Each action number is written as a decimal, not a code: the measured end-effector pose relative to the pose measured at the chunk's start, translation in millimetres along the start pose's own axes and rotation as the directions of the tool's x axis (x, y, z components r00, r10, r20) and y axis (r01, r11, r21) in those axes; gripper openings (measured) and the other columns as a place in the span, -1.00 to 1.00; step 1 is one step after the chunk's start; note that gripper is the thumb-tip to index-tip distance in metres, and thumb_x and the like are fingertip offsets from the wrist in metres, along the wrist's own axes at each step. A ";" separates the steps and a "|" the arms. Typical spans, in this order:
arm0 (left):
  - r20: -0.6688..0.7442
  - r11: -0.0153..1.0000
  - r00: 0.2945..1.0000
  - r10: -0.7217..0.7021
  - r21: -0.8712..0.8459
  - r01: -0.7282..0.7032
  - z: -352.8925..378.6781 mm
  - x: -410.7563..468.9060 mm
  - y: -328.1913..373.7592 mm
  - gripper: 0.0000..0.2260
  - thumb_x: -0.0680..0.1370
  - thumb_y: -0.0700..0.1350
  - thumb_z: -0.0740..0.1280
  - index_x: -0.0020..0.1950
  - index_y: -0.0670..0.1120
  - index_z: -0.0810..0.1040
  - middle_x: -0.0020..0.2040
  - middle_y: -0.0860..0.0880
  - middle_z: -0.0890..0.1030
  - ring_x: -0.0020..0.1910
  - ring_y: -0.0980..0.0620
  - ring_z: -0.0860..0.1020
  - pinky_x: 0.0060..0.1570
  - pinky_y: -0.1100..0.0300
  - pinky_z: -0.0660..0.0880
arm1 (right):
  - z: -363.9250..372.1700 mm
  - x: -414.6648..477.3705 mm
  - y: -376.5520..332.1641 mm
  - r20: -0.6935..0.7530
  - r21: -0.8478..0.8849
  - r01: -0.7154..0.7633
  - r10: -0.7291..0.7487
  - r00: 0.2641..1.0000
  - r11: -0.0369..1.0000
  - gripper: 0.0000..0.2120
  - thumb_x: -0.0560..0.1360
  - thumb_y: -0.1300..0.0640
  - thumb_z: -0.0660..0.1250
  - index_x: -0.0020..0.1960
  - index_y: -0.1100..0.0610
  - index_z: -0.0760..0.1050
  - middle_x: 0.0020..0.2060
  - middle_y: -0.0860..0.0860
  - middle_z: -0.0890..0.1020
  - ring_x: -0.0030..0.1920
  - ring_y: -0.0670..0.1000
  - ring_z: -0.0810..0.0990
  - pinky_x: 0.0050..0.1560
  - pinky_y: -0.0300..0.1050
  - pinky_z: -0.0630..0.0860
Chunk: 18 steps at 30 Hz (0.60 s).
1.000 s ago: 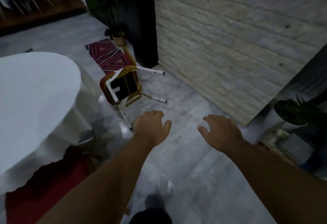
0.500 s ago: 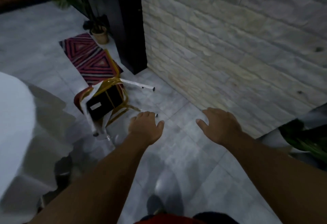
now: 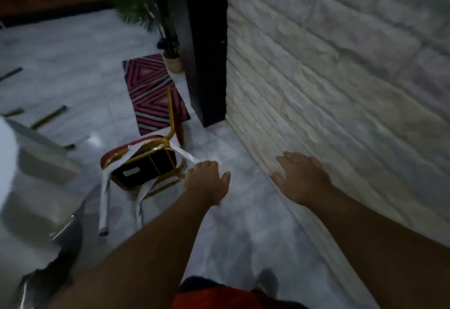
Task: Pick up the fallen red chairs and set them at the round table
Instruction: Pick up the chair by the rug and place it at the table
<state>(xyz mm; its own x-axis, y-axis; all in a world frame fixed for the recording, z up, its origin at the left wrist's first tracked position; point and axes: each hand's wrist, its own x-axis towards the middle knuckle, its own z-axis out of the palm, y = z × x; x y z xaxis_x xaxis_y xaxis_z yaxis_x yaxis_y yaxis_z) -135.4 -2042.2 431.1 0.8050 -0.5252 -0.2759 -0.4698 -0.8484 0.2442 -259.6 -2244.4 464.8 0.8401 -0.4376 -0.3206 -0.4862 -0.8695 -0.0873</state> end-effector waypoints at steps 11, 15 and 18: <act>-0.030 0.974 0.975 -0.219 -0.066 0.217 -30.8 177.4 5.4 -0.45 0.65 0.23 0.08 0.48 -0.12 0.37 0.46 -0.15 0.45 0.44 -0.15 0.40 0.39 -0.08 0.32 | -53.3 230.2 -9.1 0.061 -0.083 0.265 -0.261 0.963 0.961 -0.39 0.65 -0.26 -0.01 0.61 0.01 0.14 0.62 0.00 0.16 0.60 0.03 0.11 0.58 0.07 -0.02; -0.037 0.943 0.953 -0.302 -0.156 0.293 -34.9 260.6 -30.0 -0.47 0.64 0.23 0.10 0.44 -0.10 0.41 0.43 -0.14 0.48 0.41 -0.13 0.43 0.37 -0.08 0.37 | -64.6 319.1 -36.2 0.098 -0.083 0.297 -0.289 0.952 0.951 -0.39 0.66 -0.25 -0.01 0.62 0.01 0.11 0.63 0.00 0.14 0.60 0.02 0.10 0.59 0.03 -0.06; -0.008 0.909 0.928 -0.373 -0.205 0.364 -39.0 308.5 -54.8 -0.48 0.63 0.24 0.11 0.43 -0.08 0.42 0.41 -0.12 0.50 0.41 -0.12 0.45 0.37 -0.08 0.39 | -83.0 378.5 -56.0 0.153 -0.091 0.316 -0.300 0.941 0.944 -0.39 0.66 -0.25 -0.02 0.63 0.00 0.09 0.63 0.00 0.12 0.61 0.02 0.09 0.60 0.02 -0.06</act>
<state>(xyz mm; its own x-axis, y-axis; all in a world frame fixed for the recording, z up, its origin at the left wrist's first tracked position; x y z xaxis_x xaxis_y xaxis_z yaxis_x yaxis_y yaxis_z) 152.8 -2155.1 368.8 0.9250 -0.1703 -0.3398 -0.0598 -0.9480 0.3125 105.5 -2380.3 426.6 0.9000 -0.1156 -0.4203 -0.1716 -0.9803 -0.0979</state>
